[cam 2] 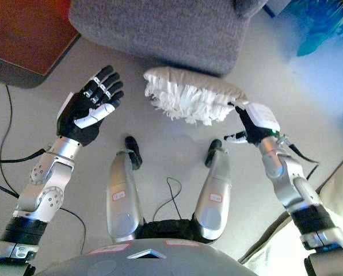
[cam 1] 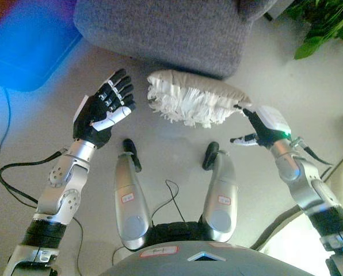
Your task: Pick up the pillow and put it on the sofa.
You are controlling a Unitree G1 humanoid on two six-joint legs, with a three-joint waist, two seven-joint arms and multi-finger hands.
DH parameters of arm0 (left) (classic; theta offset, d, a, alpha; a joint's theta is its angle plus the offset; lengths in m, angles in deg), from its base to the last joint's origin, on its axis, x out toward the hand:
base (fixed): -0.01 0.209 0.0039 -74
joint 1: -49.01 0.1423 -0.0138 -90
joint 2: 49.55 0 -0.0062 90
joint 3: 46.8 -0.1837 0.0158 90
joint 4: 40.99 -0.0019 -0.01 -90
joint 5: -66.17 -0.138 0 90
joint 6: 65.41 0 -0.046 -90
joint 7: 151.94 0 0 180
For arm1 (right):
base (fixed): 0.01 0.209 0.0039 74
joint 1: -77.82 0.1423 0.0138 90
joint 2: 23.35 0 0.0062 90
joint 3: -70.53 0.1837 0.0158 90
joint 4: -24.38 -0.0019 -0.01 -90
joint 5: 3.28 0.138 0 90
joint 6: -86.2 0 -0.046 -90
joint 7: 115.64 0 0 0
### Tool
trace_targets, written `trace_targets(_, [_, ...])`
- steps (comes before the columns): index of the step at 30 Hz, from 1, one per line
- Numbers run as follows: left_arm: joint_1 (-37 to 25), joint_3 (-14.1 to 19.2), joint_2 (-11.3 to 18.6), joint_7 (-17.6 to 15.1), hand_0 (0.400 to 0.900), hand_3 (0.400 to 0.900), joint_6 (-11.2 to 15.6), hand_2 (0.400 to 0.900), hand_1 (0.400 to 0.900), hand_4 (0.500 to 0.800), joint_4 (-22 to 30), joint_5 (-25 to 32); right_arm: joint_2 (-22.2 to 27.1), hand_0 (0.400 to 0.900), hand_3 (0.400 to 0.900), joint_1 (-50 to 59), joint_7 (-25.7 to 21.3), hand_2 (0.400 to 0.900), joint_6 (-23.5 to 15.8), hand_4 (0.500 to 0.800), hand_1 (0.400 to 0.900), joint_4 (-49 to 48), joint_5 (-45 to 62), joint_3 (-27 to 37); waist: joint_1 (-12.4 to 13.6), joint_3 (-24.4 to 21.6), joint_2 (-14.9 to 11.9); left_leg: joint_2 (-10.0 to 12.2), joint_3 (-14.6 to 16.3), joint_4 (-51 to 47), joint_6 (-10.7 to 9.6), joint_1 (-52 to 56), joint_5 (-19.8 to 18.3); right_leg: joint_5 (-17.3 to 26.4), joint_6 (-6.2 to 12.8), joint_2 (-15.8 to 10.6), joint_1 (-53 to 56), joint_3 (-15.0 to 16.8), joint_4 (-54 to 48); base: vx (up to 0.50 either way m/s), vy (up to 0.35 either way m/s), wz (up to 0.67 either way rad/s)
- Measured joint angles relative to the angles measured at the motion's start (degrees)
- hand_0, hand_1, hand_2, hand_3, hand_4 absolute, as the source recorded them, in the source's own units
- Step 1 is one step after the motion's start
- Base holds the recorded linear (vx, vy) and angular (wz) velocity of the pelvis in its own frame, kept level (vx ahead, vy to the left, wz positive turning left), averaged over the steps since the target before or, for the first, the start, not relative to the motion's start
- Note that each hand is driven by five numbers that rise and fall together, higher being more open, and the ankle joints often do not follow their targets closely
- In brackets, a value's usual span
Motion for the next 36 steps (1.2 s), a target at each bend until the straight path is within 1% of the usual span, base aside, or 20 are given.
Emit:
trace_targets(1, [-1.0, -0.2, 0.0, -0.4, 0.900, 0.900, 1.2, 0.900, 0.900, 0.800, 0.0, 0.0, 0.1, 0.900, 0.900, 1.5, -1.4, 0.900, 0.2, 0.800, 0.900, 0.4, -0.1, -0.9, 0.2, 0.1, 0.1, 0.2, -0.3, 1.8, -0.1, -1.8, -0.2, -0.8, -0.15, -0.1, -2.2, 0.7, 2.2, -0.11, -0.015, -0.01])
trace_targets(4, [-2.6, -0.3, 0.1, -0.7, 0.900, 0.900, 3.8, 0.900, 0.900, 0.800, 0.1, 0.2, -0.1, 0.900, 0.900, 6.0, -5.1, 0.900, 0.4, 0.800, 0.900, 2.3, -0.2, -2.8, 0.5, 0.5, 0.6, 0.9, -1.7, 6.7, -0.3, -7.0, -0.8, -3.1, -0.72, -0.2, -7.7, 1.7, 8.6, -0.07, -0.013, 0.01])
trace_targets(5, [-2.9, -0.3, -0.2, -0.7, 0.900, 0.900, 4.1, 0.900, 0.900, 0.800, 0.2, 0.3, -0.1, 0.900, 0.900, 7.4, -6.2, 0.900, 0.7, 0.800, 0.900, 2.9, -0.3, -3.3, 0.7, 0.6, 0.9, 1.2, -1.9, 8.7, -0.3, -8.4, -1.3, -4.0, -0.68, -0.3, -9.2, 2.2, 10.7, 0.00, 0.000, 0.00])
trace_targets(6, [-2.3, -0.5, -0.4, -0.7, 0.900, 0.900, 4.3, 0.900, 0.900, 0.800, 0.2, 0.4, -0.1, 0.900, 0.900, 8.5, -7.5, 0.900, 1.1, 0.800, 0.900, 3.8, -0.3, -3.9, 0.7, 0.7, 1.2, 1.6, -2.6, 11.4, -0.3, -9.9, -2.2, -5.0, -1.18, -0.4, -10.6, 2.8, 13.7, 0.08, -0.003, 0.04])
trace_targets(7, [-1.9, -0.7, -0.5, -0.6, 0.900, 0.900, 4.3, 0.900, 0.900, 0.800, 0.3, 0.6, -0.1, 0.900, 0.900, 8.9, -8.6, 0.900, 1.4, 0.800, 0.900, 3.8, -0.4, -4.0, 0.7, 0.7, 1.4, 1.8, -3.0, 13.1, -0.7, -10.9, -2.7, -6.0, -0.86, -0.4, -11.7, 3.4, 15.7, 0.08, -0.007, 0.04])
trace_targets(10, [-0.9, -0.6, -0.4, -0.2, 0.900, 0.900, 4.7, 0.900, 0.900, 0.800, 0.8, 1.5, -0.1, 0.900, 0.900, 9.4, -11.3, 0.900, 2.1, 0.800, 0.900, 3.9, -2.2, -4.0, 0.9, 0.7, 1.6, 1.9, -4.4, 17.2, -0.9, -14.6, -3.8, -7.8, -1.27, -0.2, -15.5, 4.6, 20.2, 0.03, -0.001, 0.01])
trace_targets(11, [-0.2, -0.7, -0.6, -0.2, 0.900, 0.900, 4.7, 0.900, 0.900, 0.800, 0.8, 1.6, -0.1, 0.900, 0.900, 9.7, -11.7, 0.900, 2.2, 0.800, 0.900, 4.0, -2.5, -4.1, 1.1, 0.8, 1.7, 2.0, -5.3, 19.2, -1.5, -15.6, -4.4, -8.4, -1.29, -0.1, -16.6, 5.1, 22.0, 0.00, 0.000, 0.00])
trace_targets(12, [0.4, -0.7, -0.6, -0.2, 0.900, 0.900, 4.6, 0.900, 0.900, 0.800, 0.8, 1.6, -0.1, 0.900, 0.900, 9.6, -12.8, 0.900, 2.2, 0.800, 0.900, 4.0, -2.6, -4.1, 1.3, 0.8, 1.8, 2.0, -5.7, 20.8, -1.6, -16.6, -5.3, -8.9, -1.19, 0.0, -17.7, 5.8, 23.6, -0.02, 0.008, 0.04])
trace_targets(15, [0.5, -0.7, -0.5, -0.2, 0.900, 0.900, 4.7, 0.900, 0.900, 0.800, 0.8, 1.7, -0.2, 0.900, 0.900, 10.0, -15.2, 0.900, 3.4, 0.800, 0.900, 4.1, -4.2, -4.1, 2.0, 0.8, 2.1, 1.9, -6.1, 22.3, -1.6, -19.2, -5.4, -9.4, -1.60, -0.1, -20.6, 6.4, 26.0, 0.01, -0.002, 0.05])
trace_targets(17, [0.6, -0.7, -0.5, -0.2, 0.900, 0.900, 4.6, 0.900, 0.900, 0.800, 0.8, 1.8, -0.3, 0.900, 0.900, 10.1, -15.8, 0.900, 3.4, 0.800, 0.900, 4.6, -4.8, -4.3, 2.5, 0.8, 2.1, 1.9, -6.8, 23.3, -1.7, -19.9, -5.5, -10.3, -1.96, -0.4, -21.3, 6.5, 27.8, 0.02, -0.006, 0.04])
trace_targets(20, [1.1, -0.7, -0.4, 0.1, 0.900, 0.900, 4.6, 0.900, 0.900, 0.800, 1.1, 2.3, -0.3, 0.900, 0.900, 10.5, -15.9, 0.900, 3.5, 0.800, 0.900, 4.6, -4.8, -4.4, 2.5, 0.8, 2.1, 1.9, -7.0, 24.2, -1.9, -20.8, -5.6, -11.1, -2.21, -0.9, -22.3, 6.6, 29.3, 0.00, -0.001, 0.02])
trace_targets(23, [1.5, -0.7, -0.4, 0.5, 0.900, 0.900, 4.6, 0.900, 0.900, 0.800, 1.2, 2.3, -0.1, 0.900, 0.900, 11.8, -15.8, 0.900, 4.4, 0.800, 0.900, 5.1, -4.8, -5.4, 2.7, 0.8, 2.3, 1.8, -8.3, 27.4, -2.6, -22.6, -6.4, -12.0, -2.12, -0.9, -24.0, 7.2, 32.2, -0.01, 0.000, 0.04])
trace_targets(28, [0.5, -0.7, -0.3, 0.9, 0.900, 0.900, 4.6, 0.900, 0.900, 0.800, 1.3, 2.8, -0.2, 0.900, 0.900, 13.9, -15.7, 0.900, 4.5, 0.800, 0.900, 8.6, -4.8, -7.6, 3.7, 0.8, 2.3, 1.6, -9.5, 29.6, -3.0, -24.6, -6.9, -13.2, -2.45, -1.1, -25.7, 7.5, 35.1, -0.01, 0.004, 0.05])
trace_targets(30, [0.6, -0.8, -0.3, 1.0, 0.900, 0.900, 4.6, 0.900, 0.900, 0.800, 1.4, 3.3, -0.4, 0.900, 0.900, 15.4, -15.8, 0.900, 4.6, 0.800, 0.900, 10.6, -4.8, -9.0, 3.8, 0.8, 2.4, 1.5, -10.0, 30.9, -3.2, -24.7, -7.3, -14.1, -2.44, -1.3, -25.8, 7.8, 36.6, 0.00, 0.001, 0.06])
trace_targets(33, [0.5, -0.9, -0.4, 1.0, 0.900, 0.900, 4.5, 0.900, 0.900, 0.800, 1.4, 3.5, -1.0, 0.900, 0.900, 17.7, -15.9, 0.900, 4.7, 0.800, 0.900, 12.7, -4.8, -9.2, 3.8, 0.8, 2.4, 1.0, -10.9, 32.4, -3.4, -25.9, -7.6, -15.0, -2.64, -1.7, -26.8, 8.0, 38.5, -0.01, 0.004, 0.06])
trace_targets(36, [0.5, -1.1, -0.4, 1.1, 0.900, 0.900, 4.5, 0.900, 0.900, 0.800, 1.4, 3.5, -1.4, 0.900, 0.900, 19.4, -16.0, 0.900, 6.1, 0.800, 0.900, 14.4, -4.9, -9.2, 4.1, 0.8, 2.5, 0.7, -11.3, 33.7, -3.8, -26.7, -7.9, -15.7, -2.56, -1.9, -27.9, 8.7, 40.3, -0.01, 0.000, 0.06])
